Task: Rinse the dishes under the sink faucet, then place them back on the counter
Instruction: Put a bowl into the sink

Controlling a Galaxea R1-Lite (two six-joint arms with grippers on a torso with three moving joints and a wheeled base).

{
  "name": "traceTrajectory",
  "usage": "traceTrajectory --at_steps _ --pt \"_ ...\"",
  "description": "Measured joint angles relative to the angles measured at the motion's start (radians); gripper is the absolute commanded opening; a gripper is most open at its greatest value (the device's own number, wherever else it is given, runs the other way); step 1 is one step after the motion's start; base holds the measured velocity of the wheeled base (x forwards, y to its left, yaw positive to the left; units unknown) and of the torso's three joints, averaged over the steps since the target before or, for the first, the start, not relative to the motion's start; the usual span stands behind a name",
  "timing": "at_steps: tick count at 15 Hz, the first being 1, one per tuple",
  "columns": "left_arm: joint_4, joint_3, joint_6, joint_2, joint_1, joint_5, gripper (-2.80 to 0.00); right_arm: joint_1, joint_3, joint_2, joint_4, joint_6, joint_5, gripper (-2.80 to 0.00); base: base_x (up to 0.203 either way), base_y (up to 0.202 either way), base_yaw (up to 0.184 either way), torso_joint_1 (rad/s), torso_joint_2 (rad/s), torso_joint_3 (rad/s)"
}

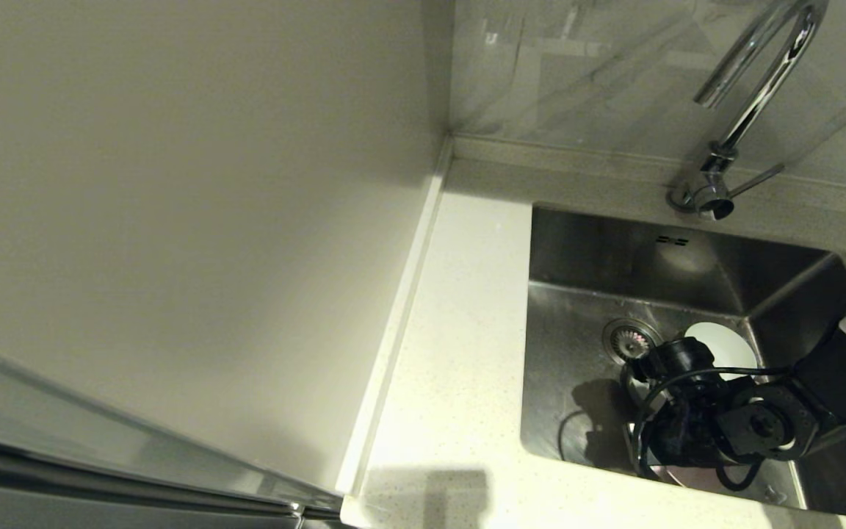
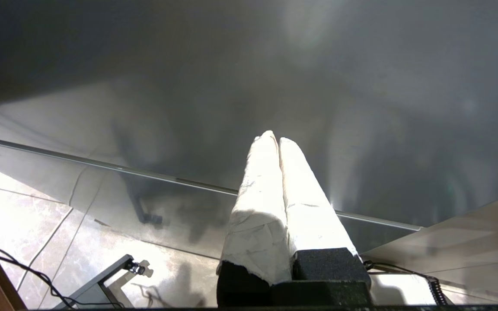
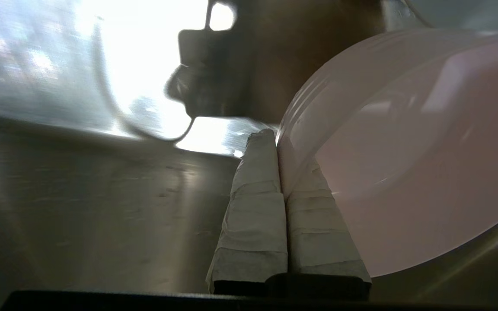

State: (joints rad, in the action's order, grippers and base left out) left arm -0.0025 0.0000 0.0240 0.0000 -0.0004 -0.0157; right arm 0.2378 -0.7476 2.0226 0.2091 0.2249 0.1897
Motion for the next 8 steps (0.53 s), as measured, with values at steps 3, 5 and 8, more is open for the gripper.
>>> traceTrajectory --at_steps 3,5,8 --pt "0.000 0.000 0.000 0.000 0.000 0.000 -2.80 0.067 0.013 -0.033 -0.006 0.021 0.035 -2.80 0.000 0.000 0.000 0.000 0.00 0.000" --pt "0.000 0.000 0.000 0.000 0.000 0.001 -2.80 0.110 0.016 -0.051 -0.014 0.027 0.054 -2.80 0.000 0.000 0.000 0.000 0.00 0.000" --pt "0.000 0.000 0.000 0.000 0.000 0.000 -2.80 0.157 -0.015 -0.053 -0.027 0.034 0.075 -2.80 0.000 0.000 0.000 0.000 0.00 0.000"
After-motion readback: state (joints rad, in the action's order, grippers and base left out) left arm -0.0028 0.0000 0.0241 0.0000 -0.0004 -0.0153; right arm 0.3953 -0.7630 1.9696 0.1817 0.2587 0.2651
